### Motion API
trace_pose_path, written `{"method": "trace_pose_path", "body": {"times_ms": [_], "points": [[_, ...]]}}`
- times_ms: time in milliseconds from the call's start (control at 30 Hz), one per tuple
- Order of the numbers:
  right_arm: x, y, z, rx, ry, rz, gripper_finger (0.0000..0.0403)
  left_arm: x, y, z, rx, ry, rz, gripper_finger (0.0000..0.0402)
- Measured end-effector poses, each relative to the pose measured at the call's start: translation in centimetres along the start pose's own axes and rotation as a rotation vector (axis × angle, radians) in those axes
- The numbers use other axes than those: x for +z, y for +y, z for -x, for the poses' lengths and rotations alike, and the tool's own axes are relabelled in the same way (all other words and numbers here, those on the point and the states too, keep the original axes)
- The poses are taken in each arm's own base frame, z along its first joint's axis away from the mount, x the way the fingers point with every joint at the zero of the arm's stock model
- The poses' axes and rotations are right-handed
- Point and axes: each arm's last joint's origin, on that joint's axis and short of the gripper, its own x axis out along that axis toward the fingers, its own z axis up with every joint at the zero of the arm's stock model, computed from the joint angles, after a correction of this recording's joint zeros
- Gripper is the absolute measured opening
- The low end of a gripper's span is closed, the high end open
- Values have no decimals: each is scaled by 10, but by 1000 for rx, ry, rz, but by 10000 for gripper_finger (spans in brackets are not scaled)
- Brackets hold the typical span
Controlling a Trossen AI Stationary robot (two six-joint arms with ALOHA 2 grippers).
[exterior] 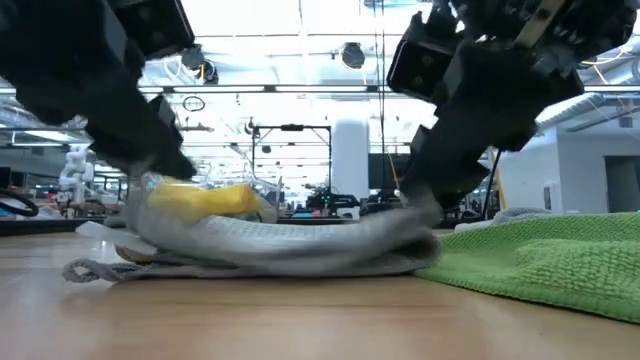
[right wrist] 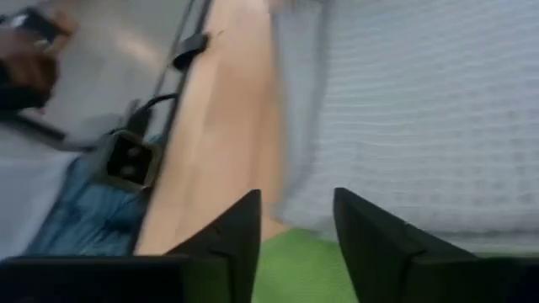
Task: Fold microfiber towels
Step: Fold the left gray microfiber cloth on the table
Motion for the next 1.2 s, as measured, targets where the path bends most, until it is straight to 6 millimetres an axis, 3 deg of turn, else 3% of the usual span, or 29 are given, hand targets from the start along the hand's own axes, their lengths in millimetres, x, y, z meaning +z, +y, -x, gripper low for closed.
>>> {"method": "trace_pose_path", "body": {"times_ms": [133,233,400,667,833,1000,1200], "points": [[6,7,8,37,-8,3,167,9,-8,4,-33,-38,-101,265],[12,12,16,22,-56,19,169,21,-14,9,-20,-104,-145,291],[21,5,24,-233,-212,-13,162,30,5,10,233,-192,-136,281],[25,-45,39,-525,-191,-213,187,39,60,5,418,-48,-103,238],[34,-70,48,-523,-174,-237,215,44,81,4,488,-15,-113,252],[32,-87,43,-454,-118,-267,234,43,102,5,510,77,-75,280],[28,-96,35,-408,-95,-272,235,44,107,5,399,131,-32,274]]}}
